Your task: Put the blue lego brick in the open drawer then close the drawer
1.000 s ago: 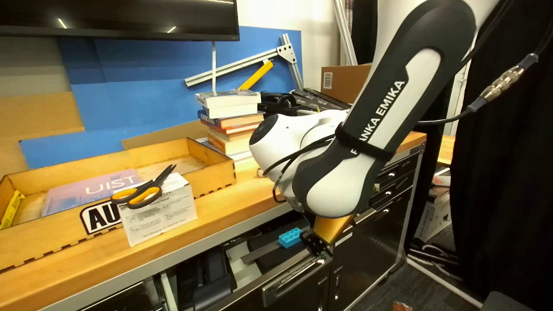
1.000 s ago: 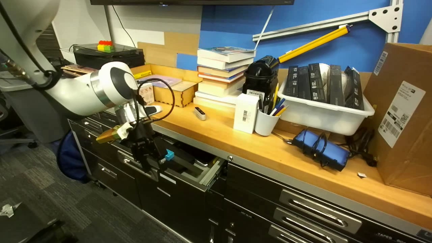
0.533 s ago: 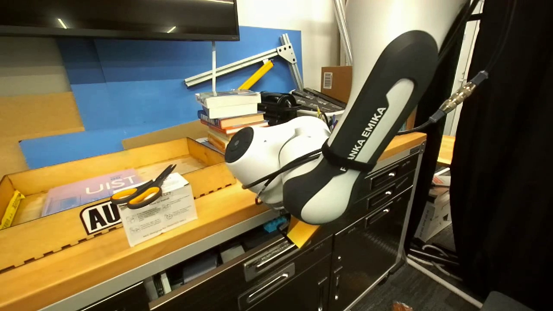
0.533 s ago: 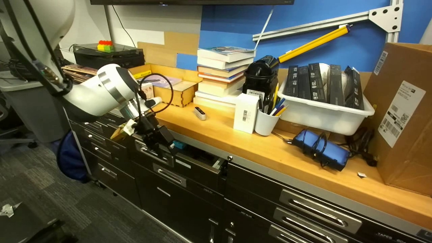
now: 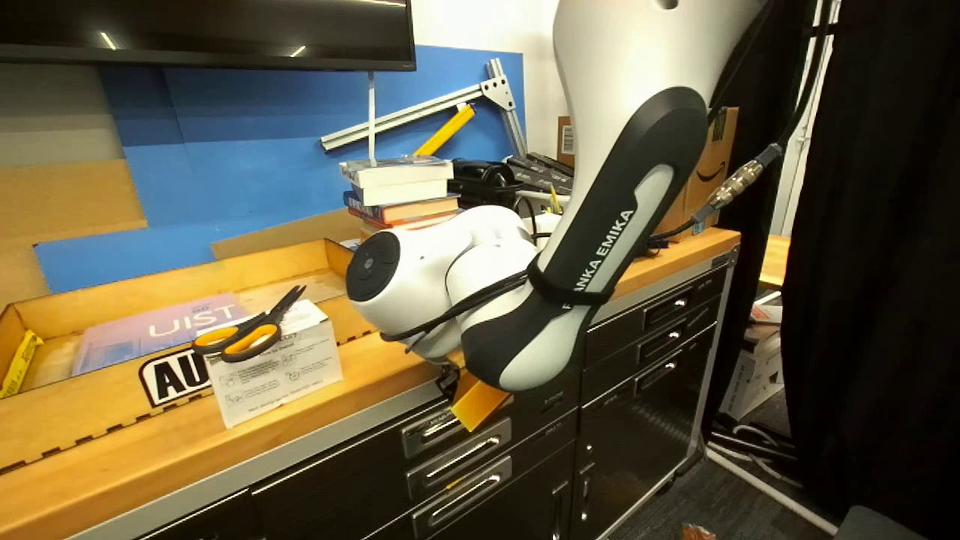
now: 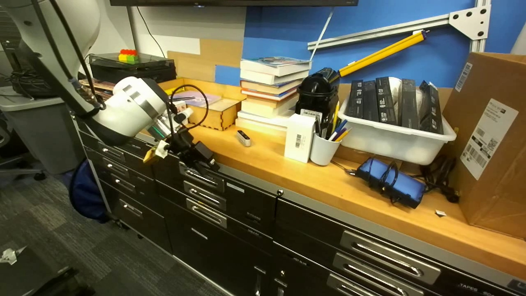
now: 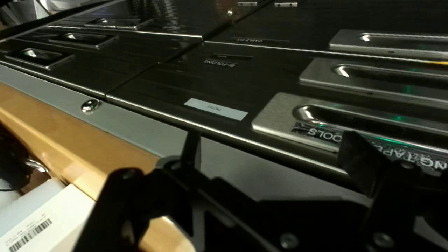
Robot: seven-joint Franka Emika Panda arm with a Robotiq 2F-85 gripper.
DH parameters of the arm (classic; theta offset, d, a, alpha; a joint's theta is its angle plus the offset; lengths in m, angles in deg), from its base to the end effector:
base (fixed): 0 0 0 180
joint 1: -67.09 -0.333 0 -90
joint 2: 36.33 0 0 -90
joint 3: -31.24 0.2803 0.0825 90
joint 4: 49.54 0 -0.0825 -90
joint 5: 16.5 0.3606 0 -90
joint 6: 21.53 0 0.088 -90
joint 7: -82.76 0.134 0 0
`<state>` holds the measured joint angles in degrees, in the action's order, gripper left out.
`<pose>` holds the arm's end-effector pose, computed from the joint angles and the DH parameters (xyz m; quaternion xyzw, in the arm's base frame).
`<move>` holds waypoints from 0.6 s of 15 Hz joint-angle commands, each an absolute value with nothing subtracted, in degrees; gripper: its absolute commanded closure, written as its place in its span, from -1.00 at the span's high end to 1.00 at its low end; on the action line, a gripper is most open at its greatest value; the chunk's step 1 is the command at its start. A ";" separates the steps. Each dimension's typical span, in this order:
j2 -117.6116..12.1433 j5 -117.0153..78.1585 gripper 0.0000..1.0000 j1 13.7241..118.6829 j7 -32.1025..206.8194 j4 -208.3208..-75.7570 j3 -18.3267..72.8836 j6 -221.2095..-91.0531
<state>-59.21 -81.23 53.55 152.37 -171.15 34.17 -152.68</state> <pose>0.5250 0.1157 0.1767 0.9313 -0.0231 0.1704 0.3211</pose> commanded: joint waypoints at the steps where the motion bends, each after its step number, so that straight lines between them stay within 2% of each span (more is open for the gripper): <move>1: -59.50 -82.69 1.00 53.85 153.79 -169.13 35.10 -152.44; 6: -50.74 -65.54 1.00 59.01 136.23 -174.47 37.48 -150.11; 9: -45.66 -53.24 1.00 69.02 123.06 -176.31 46.16 -147.50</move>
<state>-52.55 -63.02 61.26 134.28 -172.94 39.48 -149.42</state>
